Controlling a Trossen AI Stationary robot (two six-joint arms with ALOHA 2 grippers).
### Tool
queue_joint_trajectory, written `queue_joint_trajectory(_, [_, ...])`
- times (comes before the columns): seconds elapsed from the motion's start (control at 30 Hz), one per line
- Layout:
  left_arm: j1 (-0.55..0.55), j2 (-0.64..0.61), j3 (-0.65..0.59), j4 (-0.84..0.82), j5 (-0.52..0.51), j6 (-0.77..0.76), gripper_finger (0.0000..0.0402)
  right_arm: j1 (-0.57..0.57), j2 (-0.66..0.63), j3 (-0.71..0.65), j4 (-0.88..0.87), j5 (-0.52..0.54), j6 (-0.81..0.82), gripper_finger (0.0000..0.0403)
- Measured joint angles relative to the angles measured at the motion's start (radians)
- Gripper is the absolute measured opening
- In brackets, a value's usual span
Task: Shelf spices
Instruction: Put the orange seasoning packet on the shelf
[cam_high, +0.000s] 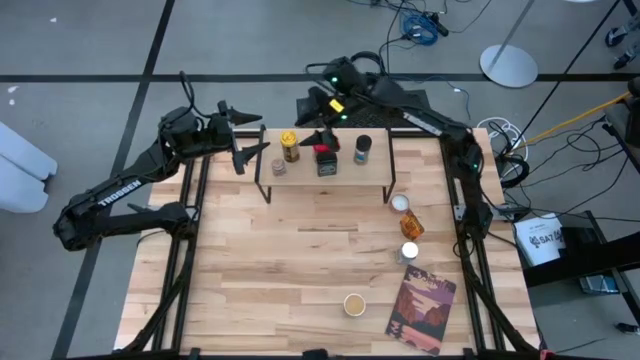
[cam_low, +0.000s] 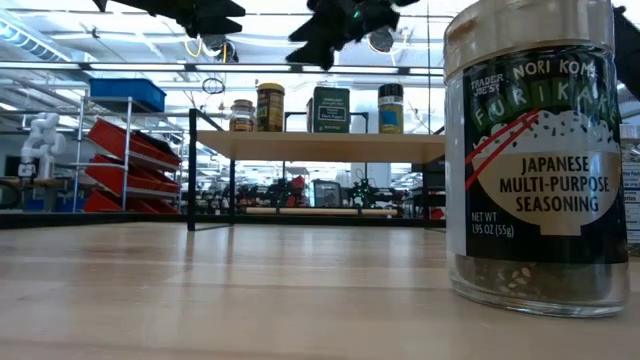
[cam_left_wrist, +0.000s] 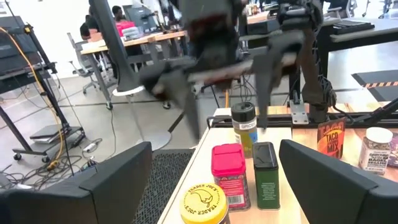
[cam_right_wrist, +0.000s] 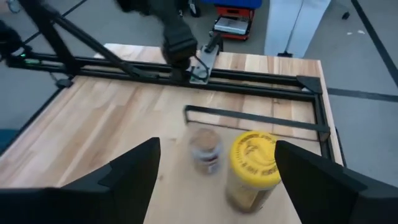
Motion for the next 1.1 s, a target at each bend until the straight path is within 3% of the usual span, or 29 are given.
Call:
queue_joint_trajectory(0.2, [0.0, 0.0, 0.0, 0.012, 0.006, -0.044, 0.0361, 0.005, -0.174, 0.0, -0.178, 0.041, -0.044, 0.0305])
queue_joint_trajectory(0.4, [-0.014, 0.0, 0.0, 0.026, 0.109, -0.123, 0.0361, 0.044, -0.389, 0.001, -0.383, 0.121, -0.048, 0.0302])
queue_joint_trajectory(0.53, [-0.072, 0.0, 0.0, 0.085, 0.162, -0.147, 0.036, 0.11, -0.521, 0.002, -0.498, 0.233, 0.049, 0.03])
queue_joint_trajectory(0.8, [-0.244, 0.048, 0.093, 0.104, 0.153, -0.185, 0.036, 0.329, -0.673, 0.002, -0.74, 0.409, 0.335, 0.0299])
queue_joint_trajectory(0.97, [-0.362, 0.132, 0.217, -0.008, 0.077, -0.171, 0.036, 0.503, -0.722, -0.054, -0.767, 0.534, 0.521, 0.0299])
queue_joint_trajectory(1.1, [-0.461, 0.216, 0.312, -0.133, 0.006, -0.112, 0.036, 0.618, -0.776, -0.193, -0.764, 0.662, 0.648, 0.0299])
